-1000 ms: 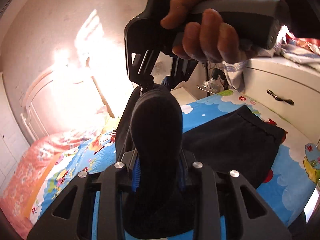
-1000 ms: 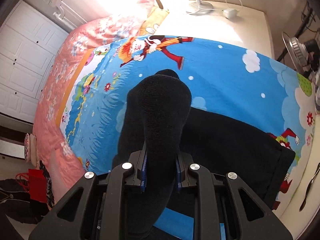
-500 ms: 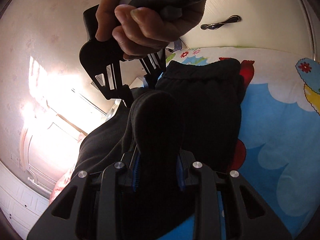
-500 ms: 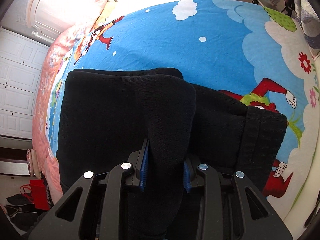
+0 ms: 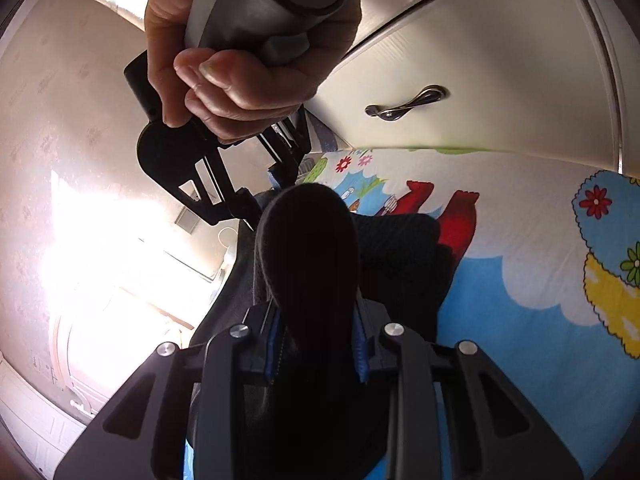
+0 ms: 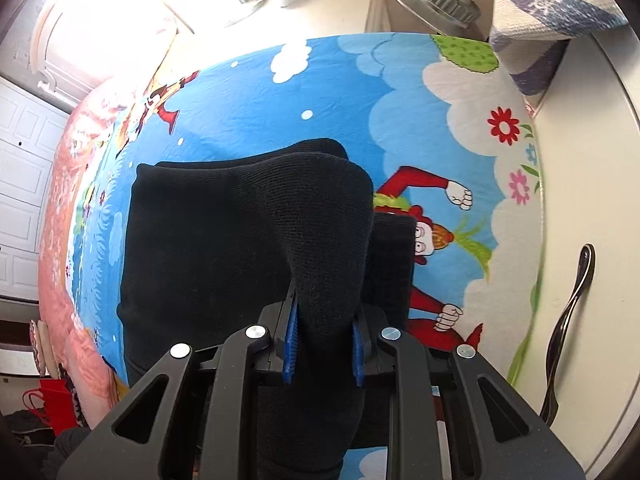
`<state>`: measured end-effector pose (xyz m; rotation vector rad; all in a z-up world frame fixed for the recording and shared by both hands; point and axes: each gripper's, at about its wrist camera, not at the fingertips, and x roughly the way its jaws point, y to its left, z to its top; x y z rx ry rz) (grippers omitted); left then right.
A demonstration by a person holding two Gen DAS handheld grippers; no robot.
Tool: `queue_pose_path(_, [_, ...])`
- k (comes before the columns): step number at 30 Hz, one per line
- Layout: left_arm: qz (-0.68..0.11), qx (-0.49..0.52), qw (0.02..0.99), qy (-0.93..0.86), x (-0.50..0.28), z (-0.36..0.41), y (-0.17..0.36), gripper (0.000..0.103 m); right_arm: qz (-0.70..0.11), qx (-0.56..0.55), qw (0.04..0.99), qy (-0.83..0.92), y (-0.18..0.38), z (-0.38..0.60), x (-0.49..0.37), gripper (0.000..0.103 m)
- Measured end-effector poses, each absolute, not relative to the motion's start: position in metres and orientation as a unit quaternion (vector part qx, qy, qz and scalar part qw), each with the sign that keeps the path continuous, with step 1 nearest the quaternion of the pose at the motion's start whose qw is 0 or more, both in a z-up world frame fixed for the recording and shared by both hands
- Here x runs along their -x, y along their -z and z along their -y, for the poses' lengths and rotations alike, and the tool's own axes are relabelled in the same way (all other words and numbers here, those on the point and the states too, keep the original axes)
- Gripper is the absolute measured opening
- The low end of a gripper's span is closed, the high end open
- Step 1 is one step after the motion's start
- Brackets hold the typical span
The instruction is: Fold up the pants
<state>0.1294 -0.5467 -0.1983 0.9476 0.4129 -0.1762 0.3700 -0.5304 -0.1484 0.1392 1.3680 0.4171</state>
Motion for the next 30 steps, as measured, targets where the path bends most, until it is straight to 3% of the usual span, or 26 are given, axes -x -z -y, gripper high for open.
queue_pose_path(7, [-0.195,-0.474,0.855,0.079,-0.128,0.552,0.217,0.029,-0.626,0.007,0.766,-0.149,0.157,0.521,-0.367,0.023])
queue_pose_path(9, [-0.192,-0.480,0.852,0.082,-0.122,0.555,0.223,0.033,-0.623,0.037,0.771,-0.126,0.161,0.521,-0.366,0.031])
queue_pose_path(10, [-0.190,-0.475,0.855,0.085,-0.120,0.554,0.222,0.036,-0.622,0.047,0.772,-0.121,0.162,0.521,-0.367,0.046])
queue_pose_path(11, [-0.193,-0.466,0.858,0.092,-0.118,0.551,0.220,0.038,-0.612,0.063,0.780,-0.115,0.158,0.520,-0.366,0.055])
queue_pose_path(13, [-0.206,-0.435,0.865,0.140,-0.113,0.544,0.206,0.053,-0.575,0.087,0.807,-0.099,0.143,0.519,-0.364,0.056])
queue_pose_path(17, [-0.207,-0.340,0.900,0.180,-0.083,0.483,0.160,0.055,-0.501,0.107,0.853,-0.103,0.117,0.512,-0.355,0.057])
queue_pose_path(19, [-0.208,-0.293,0.920,0.157,-0.072,0.437,0.145,0.063,-0.490,0.128,0.855,-0.111,0.119,0.502,-0.352,0.058])
queue_pose_path(23, [-0.249,-0.258,0.929,0.090,-0.066,0.362,0.152,0.063,-0.550,0.166,0.817,-0.050,0.160,0.501,-0.363,0.058])
queue_pose_path(25, [-0.266,-0.250,0.928,0.077,-0.067,0.338,0.163,0.063,-0.555,0.165,0.814,-0.037,0.163,0.504,-0.366,0.063])
queue_pose_path(30, [-0.264,-0.265,0.923,0.085,-0.072,0.327,0.176,0.063,-0.472,0.228,0.851,-0.006,0.118,0.476,-0.343,0.068])
